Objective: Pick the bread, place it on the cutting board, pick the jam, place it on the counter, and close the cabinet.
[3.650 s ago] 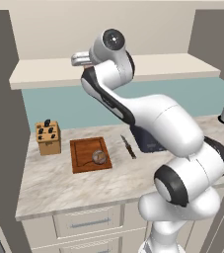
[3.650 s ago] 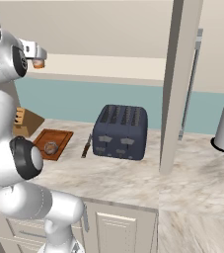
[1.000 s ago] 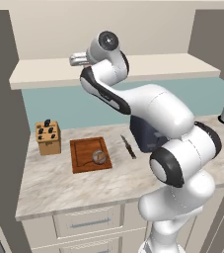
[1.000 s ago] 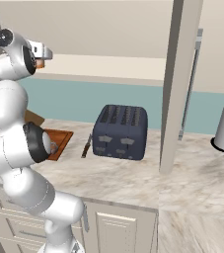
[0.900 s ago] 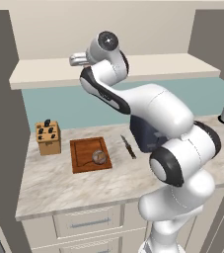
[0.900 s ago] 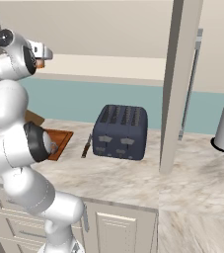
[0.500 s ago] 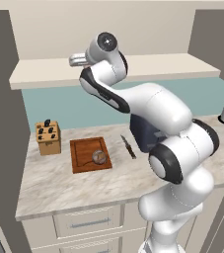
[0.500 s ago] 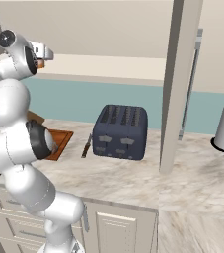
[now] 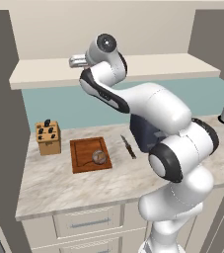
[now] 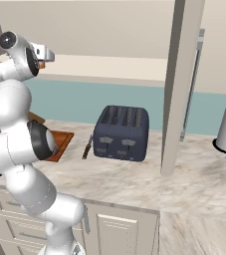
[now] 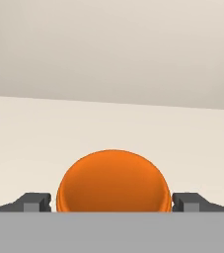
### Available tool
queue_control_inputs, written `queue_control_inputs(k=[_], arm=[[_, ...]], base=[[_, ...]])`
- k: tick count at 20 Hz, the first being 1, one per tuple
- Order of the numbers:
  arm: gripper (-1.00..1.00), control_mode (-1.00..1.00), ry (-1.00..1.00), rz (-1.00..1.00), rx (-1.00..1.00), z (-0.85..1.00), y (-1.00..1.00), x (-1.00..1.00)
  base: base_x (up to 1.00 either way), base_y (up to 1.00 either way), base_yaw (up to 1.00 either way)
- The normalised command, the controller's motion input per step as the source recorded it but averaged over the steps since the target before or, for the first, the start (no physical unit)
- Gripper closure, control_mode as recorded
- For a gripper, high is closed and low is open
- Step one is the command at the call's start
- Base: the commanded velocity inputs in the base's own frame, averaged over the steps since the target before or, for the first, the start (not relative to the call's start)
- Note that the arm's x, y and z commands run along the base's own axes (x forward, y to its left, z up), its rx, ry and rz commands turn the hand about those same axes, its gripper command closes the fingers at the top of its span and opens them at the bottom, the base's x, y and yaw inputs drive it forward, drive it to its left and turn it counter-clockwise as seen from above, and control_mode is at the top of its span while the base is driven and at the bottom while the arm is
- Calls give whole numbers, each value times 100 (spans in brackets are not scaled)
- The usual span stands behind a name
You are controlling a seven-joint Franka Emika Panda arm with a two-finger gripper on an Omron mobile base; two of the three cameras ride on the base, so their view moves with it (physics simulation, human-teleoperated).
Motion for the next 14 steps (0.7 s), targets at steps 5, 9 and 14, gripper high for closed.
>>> queue_control_inputs(k=[5,9,14], arm=[[100,-100,0,0,0,-6,6,7],[100,-100,0,0,0,0,1,6],[100,-100,0,0,0,0,0,0]], base=[[0,0,0],[0,0,0],[0,0,0]])
